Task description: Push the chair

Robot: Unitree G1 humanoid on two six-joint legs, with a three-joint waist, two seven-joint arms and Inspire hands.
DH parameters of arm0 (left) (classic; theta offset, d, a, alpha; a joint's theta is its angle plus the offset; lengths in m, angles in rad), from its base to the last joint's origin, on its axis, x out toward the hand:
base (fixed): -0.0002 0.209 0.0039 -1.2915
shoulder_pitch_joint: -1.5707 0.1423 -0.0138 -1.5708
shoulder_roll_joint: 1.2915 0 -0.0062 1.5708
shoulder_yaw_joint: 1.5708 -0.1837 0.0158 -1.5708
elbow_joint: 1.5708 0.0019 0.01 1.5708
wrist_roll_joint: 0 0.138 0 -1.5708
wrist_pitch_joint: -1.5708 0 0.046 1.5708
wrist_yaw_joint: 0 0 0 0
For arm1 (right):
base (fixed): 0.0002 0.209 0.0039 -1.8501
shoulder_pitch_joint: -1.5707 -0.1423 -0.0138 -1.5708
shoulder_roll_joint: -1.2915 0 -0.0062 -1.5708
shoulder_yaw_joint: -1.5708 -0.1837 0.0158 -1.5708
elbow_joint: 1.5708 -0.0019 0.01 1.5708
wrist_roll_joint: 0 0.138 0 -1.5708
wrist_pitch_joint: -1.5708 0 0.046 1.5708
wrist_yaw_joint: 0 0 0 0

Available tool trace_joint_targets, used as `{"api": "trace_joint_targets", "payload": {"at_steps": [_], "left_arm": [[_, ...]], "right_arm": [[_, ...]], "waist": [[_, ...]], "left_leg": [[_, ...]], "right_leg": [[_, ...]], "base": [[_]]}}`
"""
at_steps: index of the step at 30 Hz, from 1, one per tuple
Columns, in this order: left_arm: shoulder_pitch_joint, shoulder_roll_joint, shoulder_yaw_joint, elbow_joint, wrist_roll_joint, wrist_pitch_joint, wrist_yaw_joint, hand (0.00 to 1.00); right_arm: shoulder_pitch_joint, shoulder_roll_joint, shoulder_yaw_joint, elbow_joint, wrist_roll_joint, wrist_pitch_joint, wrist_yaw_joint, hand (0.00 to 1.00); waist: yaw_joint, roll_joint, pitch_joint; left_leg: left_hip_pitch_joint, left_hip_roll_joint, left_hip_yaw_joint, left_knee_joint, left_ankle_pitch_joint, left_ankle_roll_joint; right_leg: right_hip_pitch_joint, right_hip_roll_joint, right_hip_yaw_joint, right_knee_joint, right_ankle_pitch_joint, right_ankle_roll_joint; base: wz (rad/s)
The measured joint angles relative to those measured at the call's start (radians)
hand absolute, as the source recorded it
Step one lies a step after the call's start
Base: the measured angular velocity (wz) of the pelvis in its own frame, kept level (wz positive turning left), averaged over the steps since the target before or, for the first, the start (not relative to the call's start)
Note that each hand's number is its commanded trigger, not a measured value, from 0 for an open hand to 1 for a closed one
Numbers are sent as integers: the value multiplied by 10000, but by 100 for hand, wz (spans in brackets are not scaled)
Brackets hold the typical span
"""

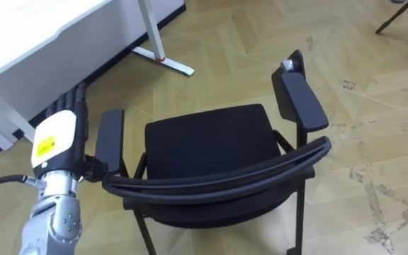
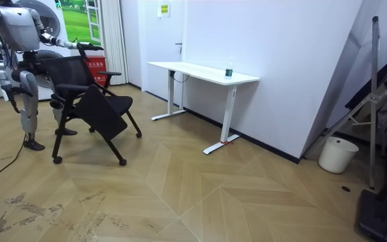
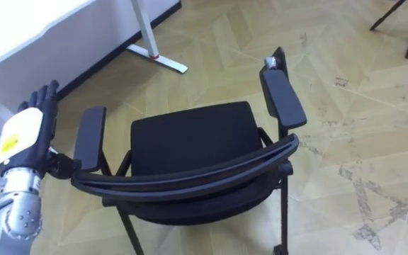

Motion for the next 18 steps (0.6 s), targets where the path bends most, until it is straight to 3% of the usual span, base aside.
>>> {"api": "trace_joint_targets", "payload": {"at_steps": [3, 8, 15, 18], "left_arm": [[-11, 172, -165, -415, 640, 182, -701, 0], [-176, 1066, -731, -1108, 1427, 517, -2223, 0], [-262, 1993, -1025, -1941, 1436, 1172, -4917, 0], [-262, 2317, -1027, -2815, 1521, 1410, -6555, 0]], "right_arm": [[-191, -7, -13, 133, 15, -26, 212, 0], [-556, -127, -16, 341, -27, -123, 352, 0], [-591, -230, -15, 544, -72, -207, 508, 0], [-509, -427, -364, 761, -104, -201, 674, 0]], "waist": [[-55, 5, 34], [-252, 163, 151], [-500, 483, 38], [-507, 645, 128]], "left_leg": [[-88, -18, -143, 18, 0, 0], [-150, -39, -171, 40, 0, 1], [-319, -39, -182, 111, -6, 8], [-300, -45, -197, 131, -7, 10]], "right_leg": [[6, 13, -97, -2, 0, 0], [-44, 2, -153, -1, 1, 1], [-159, -1, -159, 10, 5, 0], [-119, -14, -166, 31, 7, -2]], "base": [[15], [2], [0], [1]]}}
